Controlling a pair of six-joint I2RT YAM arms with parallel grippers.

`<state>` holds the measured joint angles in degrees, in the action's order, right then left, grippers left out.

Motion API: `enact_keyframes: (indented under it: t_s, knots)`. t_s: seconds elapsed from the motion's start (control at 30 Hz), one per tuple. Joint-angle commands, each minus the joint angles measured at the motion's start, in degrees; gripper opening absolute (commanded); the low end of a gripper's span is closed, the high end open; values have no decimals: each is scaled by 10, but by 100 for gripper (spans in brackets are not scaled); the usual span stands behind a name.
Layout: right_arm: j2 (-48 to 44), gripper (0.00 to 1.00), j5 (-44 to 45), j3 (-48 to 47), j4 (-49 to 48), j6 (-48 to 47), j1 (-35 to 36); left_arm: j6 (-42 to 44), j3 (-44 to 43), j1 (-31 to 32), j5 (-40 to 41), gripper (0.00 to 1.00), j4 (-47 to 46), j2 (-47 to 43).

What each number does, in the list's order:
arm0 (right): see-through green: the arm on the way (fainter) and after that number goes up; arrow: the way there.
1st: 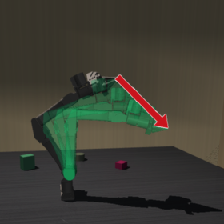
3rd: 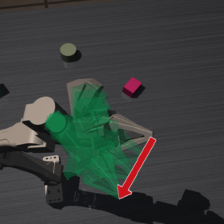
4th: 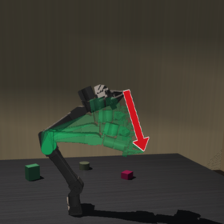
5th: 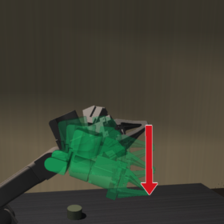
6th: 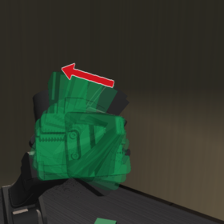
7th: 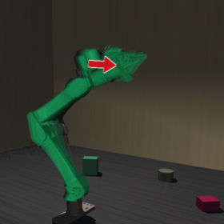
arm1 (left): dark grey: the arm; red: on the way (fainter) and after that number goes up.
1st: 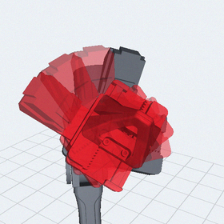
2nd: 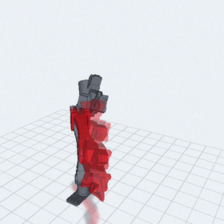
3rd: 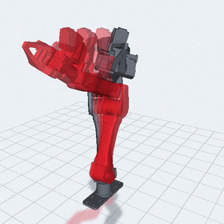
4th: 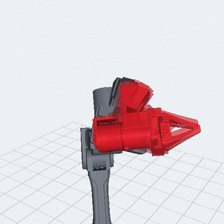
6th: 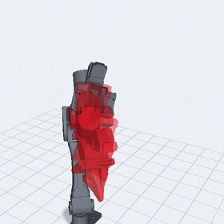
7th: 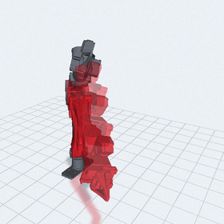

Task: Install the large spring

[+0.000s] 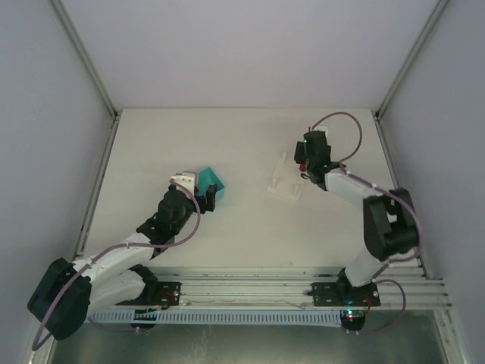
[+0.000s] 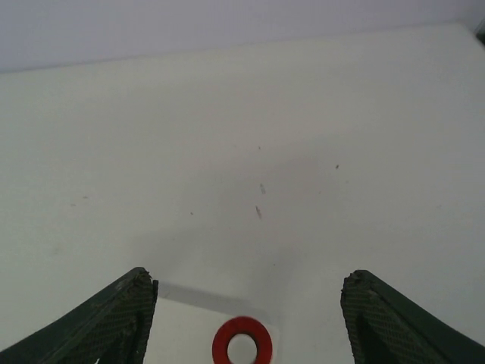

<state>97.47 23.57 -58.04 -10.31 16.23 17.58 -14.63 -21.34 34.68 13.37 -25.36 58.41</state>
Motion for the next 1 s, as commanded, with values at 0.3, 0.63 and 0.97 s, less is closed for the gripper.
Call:
enact_keyframes:
  t_s: [0.3, 0.63, 0.97]
  knots:
    - [-269, 99, -171, -26, 317, -8, 35, -45, -38, 1, 135, 99, 92, 2]
    - [-382, 99, -145, 91, 272, -19, 168, -6, -237, -4, 46, 93, 345, 113]
    - [-447, 99, -37, 171, 225, 3, 169, 175, -383, -77, -61, 62, 543, 174]
